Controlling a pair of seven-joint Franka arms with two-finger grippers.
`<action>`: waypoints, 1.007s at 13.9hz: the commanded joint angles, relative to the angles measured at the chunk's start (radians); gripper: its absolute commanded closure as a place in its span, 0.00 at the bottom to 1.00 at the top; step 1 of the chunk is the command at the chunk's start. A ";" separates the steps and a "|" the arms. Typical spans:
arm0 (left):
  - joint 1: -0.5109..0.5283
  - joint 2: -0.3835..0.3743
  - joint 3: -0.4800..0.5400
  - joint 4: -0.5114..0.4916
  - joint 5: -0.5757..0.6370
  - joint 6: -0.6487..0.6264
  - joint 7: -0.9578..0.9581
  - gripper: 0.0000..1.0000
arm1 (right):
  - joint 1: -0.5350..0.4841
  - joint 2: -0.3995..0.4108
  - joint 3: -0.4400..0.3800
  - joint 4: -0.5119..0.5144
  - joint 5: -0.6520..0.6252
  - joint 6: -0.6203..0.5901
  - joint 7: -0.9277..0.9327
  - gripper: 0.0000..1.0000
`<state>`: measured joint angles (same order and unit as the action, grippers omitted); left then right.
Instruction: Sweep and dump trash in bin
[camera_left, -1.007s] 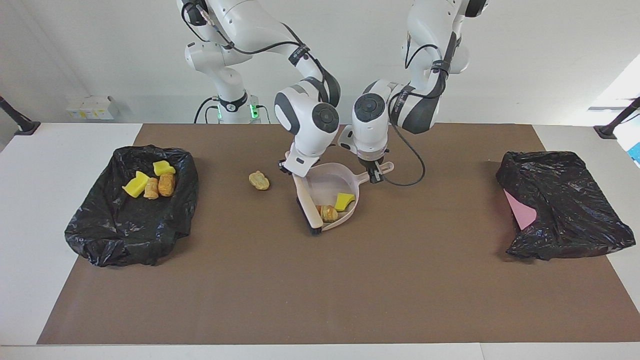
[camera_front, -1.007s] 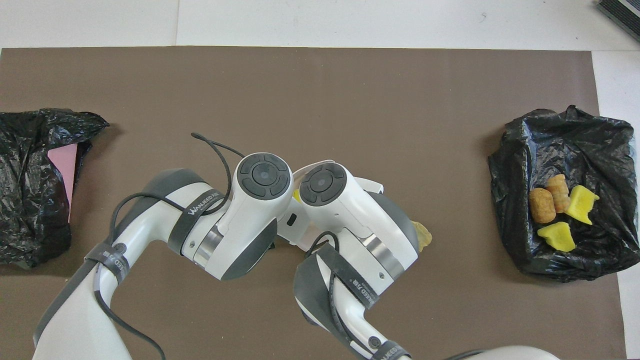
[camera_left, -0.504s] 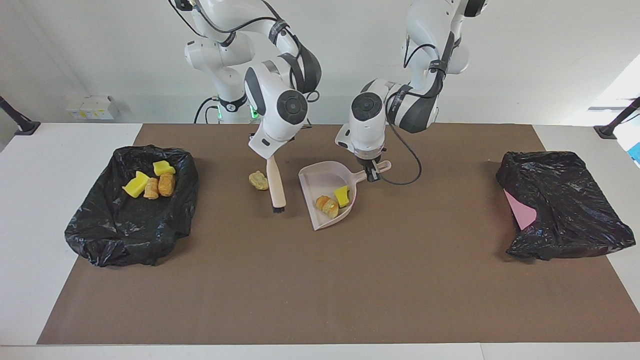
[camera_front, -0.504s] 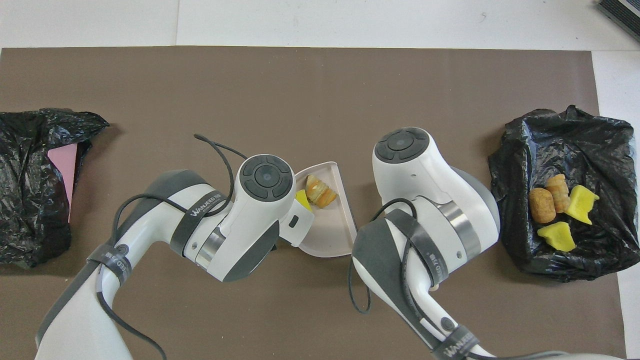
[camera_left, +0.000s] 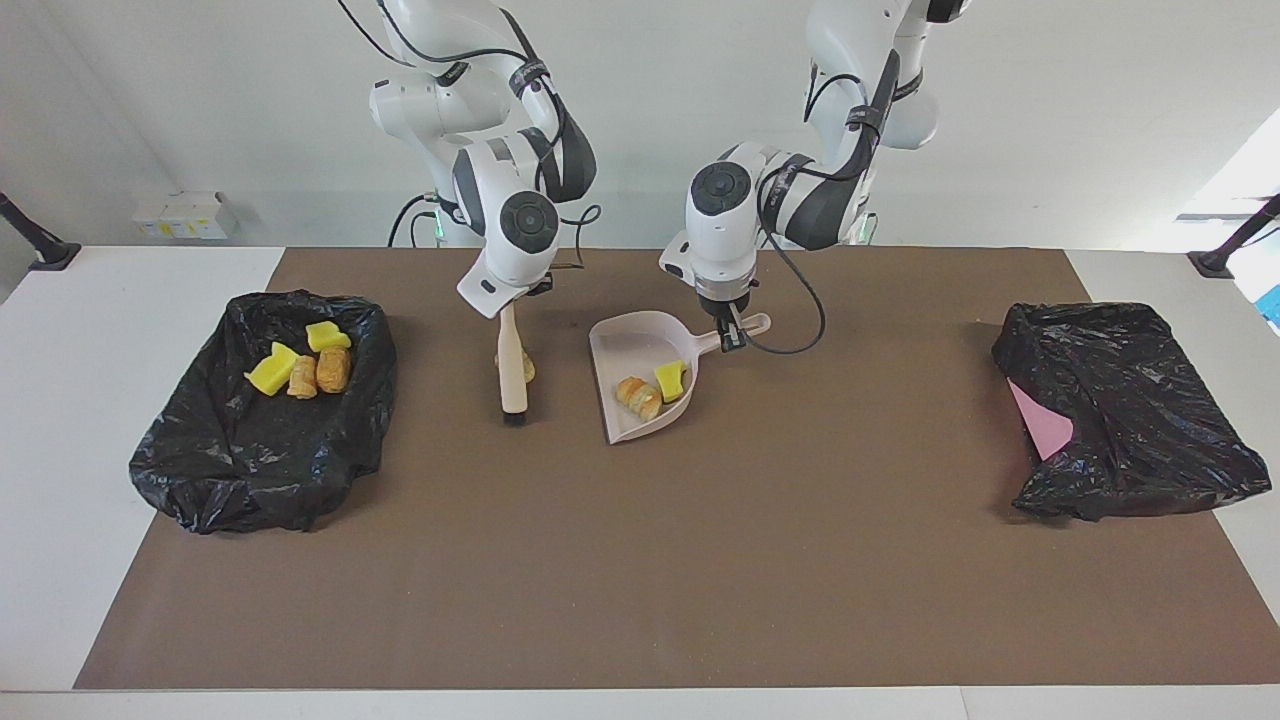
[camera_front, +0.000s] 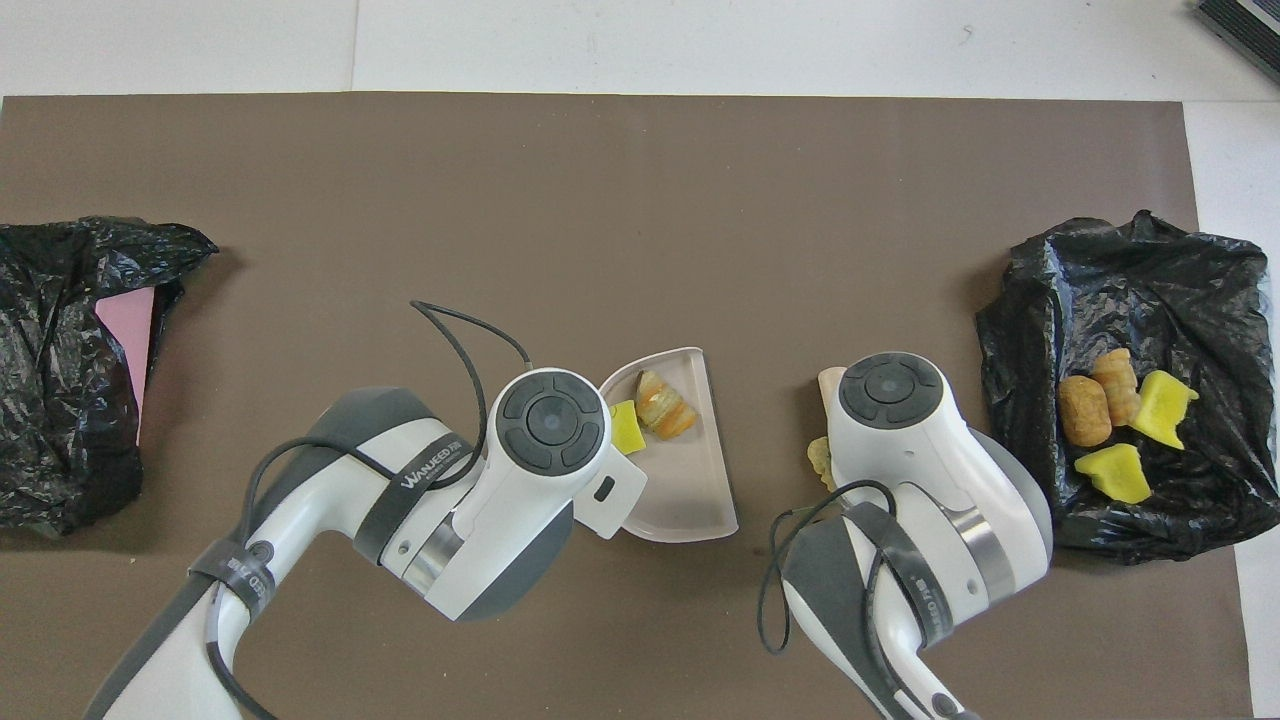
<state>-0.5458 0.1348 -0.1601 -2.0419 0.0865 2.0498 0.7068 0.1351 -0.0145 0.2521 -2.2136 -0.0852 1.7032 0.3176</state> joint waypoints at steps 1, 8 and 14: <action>-0.009 -0.075 0.017 -0.103 -0.014 0.075 -0.001 1.00 | -0.011 -0.012 0.010 0.035 0.002 -0.008 0.012 1.00; -0.009 -0.072 0.017 -0.092 -0.014 0.053 -0.039 1.00 | -0.142 -0.083 0.010 -0.078 -0.022 0.044 -0.158 1.00; -0.009 -0.073 0.016 -0.090 -0.014 0.009 -0.033 1.00 | -0.008 -0.055 0.015 -0.116 0.210 0.096 -0.174 1.00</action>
<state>-0.5454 0.1002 -0.1535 -2.1031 0.0858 2.0812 0.6765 0.0623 -0.0472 0.2602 -2.2947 0.0375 1.7547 0.1620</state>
